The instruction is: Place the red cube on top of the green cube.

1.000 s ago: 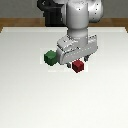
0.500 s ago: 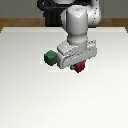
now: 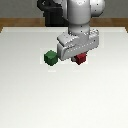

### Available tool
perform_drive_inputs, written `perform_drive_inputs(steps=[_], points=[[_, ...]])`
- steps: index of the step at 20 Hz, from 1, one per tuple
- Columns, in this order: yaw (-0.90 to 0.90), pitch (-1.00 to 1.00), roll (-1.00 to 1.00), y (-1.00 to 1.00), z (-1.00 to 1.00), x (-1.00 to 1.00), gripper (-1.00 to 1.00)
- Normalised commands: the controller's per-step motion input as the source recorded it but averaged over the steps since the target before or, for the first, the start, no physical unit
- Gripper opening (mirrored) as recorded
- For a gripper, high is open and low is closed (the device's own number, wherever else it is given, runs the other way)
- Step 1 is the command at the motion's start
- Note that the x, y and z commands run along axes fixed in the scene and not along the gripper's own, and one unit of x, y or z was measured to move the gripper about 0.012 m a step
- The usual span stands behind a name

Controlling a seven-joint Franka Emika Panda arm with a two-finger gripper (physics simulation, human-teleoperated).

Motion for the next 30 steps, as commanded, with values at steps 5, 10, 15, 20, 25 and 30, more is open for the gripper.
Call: perform_drive_inputs(steps=[5,10,15,20,25,30], points=[[0.00,0.00,0.00,0.00,1.00,0.00,-1.00],[0.00,0.00,0.00,-0.20,0.60,0.00,-1.00],[0.00,0.00,0.00,-1.00,0.00,0.00,-1.00],[0.00,0.00,0.00,-1.00,0.00,0.00,-1.00],[0.00,0.00,0.00,0.00,0.00,-0.20,-1.00],[0.00,0.00,0.00,0.00,0.00,-0.20,-1.00]])
